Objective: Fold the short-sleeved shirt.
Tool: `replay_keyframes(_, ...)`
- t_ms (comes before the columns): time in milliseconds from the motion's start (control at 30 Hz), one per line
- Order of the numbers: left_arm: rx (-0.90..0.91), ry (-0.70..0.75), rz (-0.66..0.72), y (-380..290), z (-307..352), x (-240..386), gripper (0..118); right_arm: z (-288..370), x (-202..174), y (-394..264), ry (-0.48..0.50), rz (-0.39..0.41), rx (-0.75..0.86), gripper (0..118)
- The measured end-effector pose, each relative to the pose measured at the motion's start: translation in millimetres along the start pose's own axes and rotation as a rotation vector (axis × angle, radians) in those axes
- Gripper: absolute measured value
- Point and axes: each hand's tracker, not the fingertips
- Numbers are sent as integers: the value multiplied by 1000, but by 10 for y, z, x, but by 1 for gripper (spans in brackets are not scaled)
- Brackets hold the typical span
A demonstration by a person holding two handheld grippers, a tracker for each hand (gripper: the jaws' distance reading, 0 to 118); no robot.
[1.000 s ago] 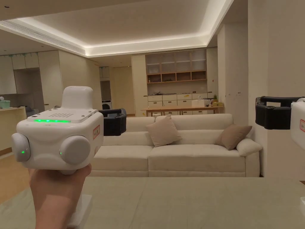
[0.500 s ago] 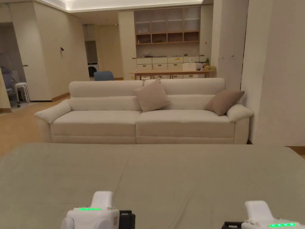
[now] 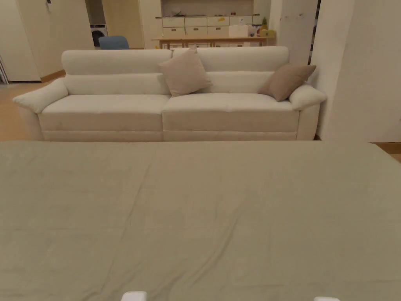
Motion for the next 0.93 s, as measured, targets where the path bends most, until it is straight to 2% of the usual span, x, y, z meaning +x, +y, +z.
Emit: replay_keyframes(933, -2, -7, 5, -17, 21, -14, 117, -27, 0, 10, 13, 4, -8, 118)
